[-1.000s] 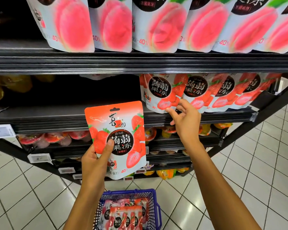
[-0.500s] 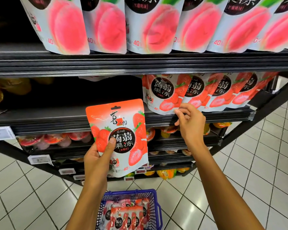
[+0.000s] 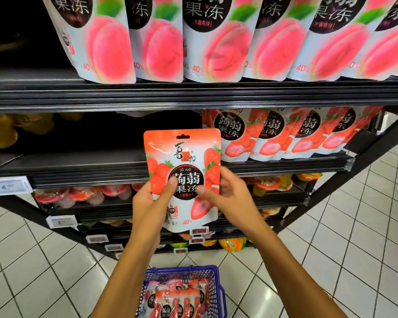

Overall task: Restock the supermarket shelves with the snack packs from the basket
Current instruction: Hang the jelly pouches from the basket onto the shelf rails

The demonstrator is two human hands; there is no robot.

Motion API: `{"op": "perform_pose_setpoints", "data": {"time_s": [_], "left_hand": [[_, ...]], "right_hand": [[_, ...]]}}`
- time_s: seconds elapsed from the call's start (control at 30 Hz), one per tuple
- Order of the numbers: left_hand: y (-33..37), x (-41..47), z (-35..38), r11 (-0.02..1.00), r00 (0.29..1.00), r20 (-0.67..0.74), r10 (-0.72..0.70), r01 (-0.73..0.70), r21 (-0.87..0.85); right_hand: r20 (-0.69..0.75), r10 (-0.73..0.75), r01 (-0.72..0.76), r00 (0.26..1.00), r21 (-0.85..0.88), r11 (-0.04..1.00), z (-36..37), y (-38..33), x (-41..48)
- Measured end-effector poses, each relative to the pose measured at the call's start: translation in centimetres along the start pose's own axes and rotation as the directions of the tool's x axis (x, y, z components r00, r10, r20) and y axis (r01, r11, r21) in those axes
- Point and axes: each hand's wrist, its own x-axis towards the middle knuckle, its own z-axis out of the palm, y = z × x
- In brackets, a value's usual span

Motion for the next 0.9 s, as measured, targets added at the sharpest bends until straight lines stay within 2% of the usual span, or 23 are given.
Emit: {"op": "perform_pose_setpoints", "data": {"time_s": [0.07,0.17,0.27,0.37,0.43,0.57,0.67,0.8,0.9], "left_hand": [[0.4,0.6,0.4,1.000,1.000,0.026,-0.003,0.003,-0.008],[1.1,1.4,0.8,0.998,0.997,0.064,0.053,-0.054,0.021],[1.2,1.3,0.8,0.938,0.966,0.001,0.257,-0.249,0.241],[0.6,0.4,1.2,0.808,0.913,0.111,0.393,-0.400,0.433],[0.0,0.2,1.8,0.736,0.900,0.190,0.391,-0.430,0.522],[-0.8,1.0,2.9,0.625,0.893,0.259,0.368,-0.444,0.642],[-1.1,1.4,3.2,0.637,0.901,0.270,0.338,-0.431,0.639],[-1.6,1.3,3.2,0.633,0.898,0.295,0.328,-0.440,0.637],[-1.6,1.3,3.1,0.616,0.901,0.296,0.317,-0.432,0.658]], "right_hand": [[-0.036,-0.012,0.015,0.999,0.085,0.996,0.5,0.0,0.2],[-0.201,-0.044,0.069,0.979,0.123,0.990,0.5,-0.4,0.8],[-0.308,-0.050,0.097,0.950,0.139,0.985,0.4,-0.9,2.1],[-0.352,-0.103,0.133,0.930,0.062,0.989,0.3,-1.6,3.6],[-0.372,-0.151,0.170,0.916,0.017,0.985,0.4,-2.0,4.6],[-0.394,-0.238,0.238,0.888,-0.051,0.970,1.0,-2.2,6.3],[-0.388,-0.265,0.229,0.883,-0.138,0.964,1.2,-1.5,6.5],[-0.308,-0.258,0.192,0.916,-0.228,0.955,0.6,-0.6,5.5],[-0.400,-0.248,0.073,0.883,-0.404,0.912,0.0,0.5,4.1]]}}
